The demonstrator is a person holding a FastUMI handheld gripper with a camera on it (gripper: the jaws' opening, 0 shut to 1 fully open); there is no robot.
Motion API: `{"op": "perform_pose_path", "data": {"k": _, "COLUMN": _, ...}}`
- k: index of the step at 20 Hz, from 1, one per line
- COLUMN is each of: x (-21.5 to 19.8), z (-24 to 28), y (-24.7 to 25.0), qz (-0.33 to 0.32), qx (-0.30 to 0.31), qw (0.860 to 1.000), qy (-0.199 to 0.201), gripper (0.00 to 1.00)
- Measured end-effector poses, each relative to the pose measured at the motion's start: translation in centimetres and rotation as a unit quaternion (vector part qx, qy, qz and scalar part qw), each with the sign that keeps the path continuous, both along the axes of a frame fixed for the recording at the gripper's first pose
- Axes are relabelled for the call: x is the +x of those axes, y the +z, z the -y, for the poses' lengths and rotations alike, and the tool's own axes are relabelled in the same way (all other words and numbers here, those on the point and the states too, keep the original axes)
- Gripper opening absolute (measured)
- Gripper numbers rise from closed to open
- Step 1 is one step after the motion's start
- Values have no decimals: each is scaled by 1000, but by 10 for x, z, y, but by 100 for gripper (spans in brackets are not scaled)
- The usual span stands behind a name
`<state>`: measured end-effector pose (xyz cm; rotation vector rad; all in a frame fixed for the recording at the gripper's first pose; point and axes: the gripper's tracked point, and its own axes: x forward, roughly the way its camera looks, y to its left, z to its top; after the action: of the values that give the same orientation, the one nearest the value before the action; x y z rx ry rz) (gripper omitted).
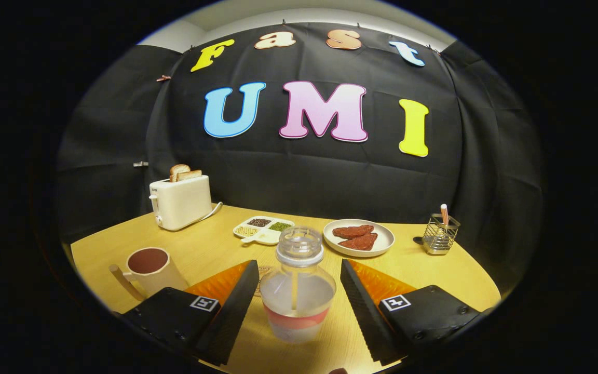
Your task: Take the bottle from table, then pour the juice into the cup, finally place the bottle on the coaster
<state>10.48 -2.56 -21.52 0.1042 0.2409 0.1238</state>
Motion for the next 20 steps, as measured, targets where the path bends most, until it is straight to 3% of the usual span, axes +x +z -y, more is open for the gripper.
{"op": "perform_pose_path", "data": {"k": 5, "x": 4, "z": -3, "y": -15, "qz": -15, "qx": -6, "qw": 1000, "qy": 7, "gripper": 96}}
{"op": "perform_pose_path", "data": {"k": 8, "x": 6, "z": -2, "y": -8, "qz": 4, "qx": -7, "qw": 1000, "qy": 10, "gripper": 80}}
{"op": "perform_pose_path", "data": {"k": 9, "x": 8, "z": -5, "y": -9, "qz": 2, "qx": -10, "qw": 1000, "qy": 15, "gripper": 81}}
{"op": "perform_pose_path", "data": {"k": 14, "x": 11, "z": -12, "y": -10, "qz": 4, "qx": -24, "qw": 999, "qy": 49, "gripper": 75}}
{"op": "perform_pose_path", "data": {"k": 20, "x": 7, "z": -22, "y": 0, "qz": 22, "qx": -89, "qw": 991, "qy": 101, "gripper": 72}}
